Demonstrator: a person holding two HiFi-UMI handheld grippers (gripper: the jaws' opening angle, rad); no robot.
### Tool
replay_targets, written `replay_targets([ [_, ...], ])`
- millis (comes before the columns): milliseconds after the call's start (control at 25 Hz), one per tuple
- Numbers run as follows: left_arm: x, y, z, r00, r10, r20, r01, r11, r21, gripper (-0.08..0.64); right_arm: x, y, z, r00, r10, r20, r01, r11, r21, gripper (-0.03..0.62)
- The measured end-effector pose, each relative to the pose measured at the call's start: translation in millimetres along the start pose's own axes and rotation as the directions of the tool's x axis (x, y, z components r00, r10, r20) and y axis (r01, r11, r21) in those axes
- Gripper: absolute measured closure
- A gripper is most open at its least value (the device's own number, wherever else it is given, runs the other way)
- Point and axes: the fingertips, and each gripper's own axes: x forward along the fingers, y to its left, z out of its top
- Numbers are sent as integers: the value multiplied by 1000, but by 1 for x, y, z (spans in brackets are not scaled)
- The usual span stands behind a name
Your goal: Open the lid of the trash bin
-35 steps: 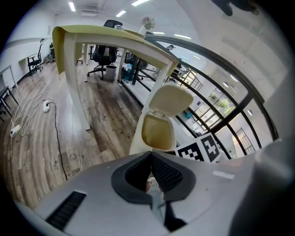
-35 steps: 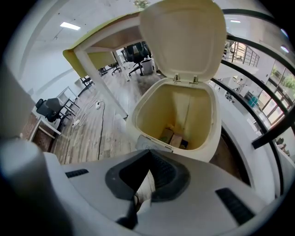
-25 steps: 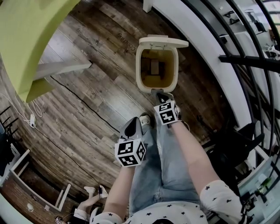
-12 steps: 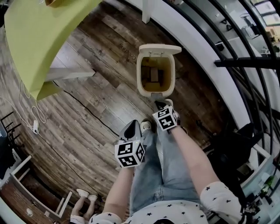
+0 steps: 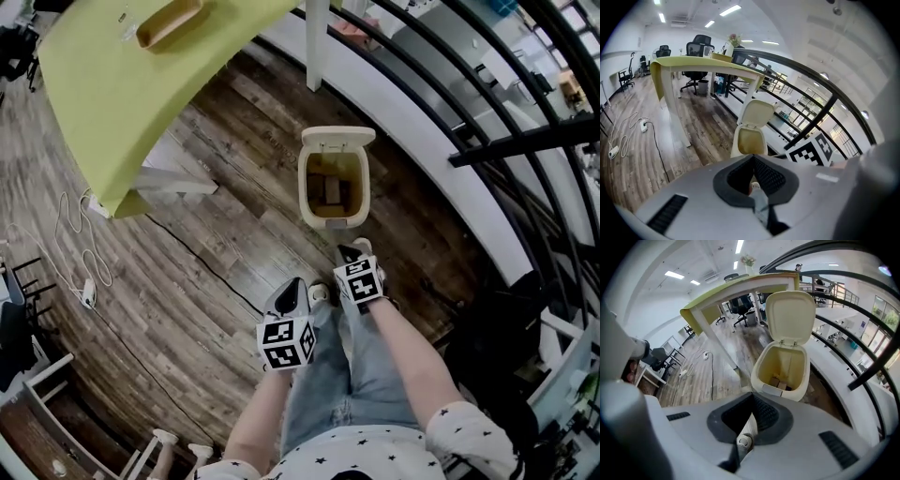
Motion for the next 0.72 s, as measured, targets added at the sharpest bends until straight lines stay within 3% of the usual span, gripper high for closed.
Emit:
replay_targets([
  [720,-84,-45,19,996,-59,72,53,995,82,548,-128,56,-2,995,18,96,-22,999,42,598],
])
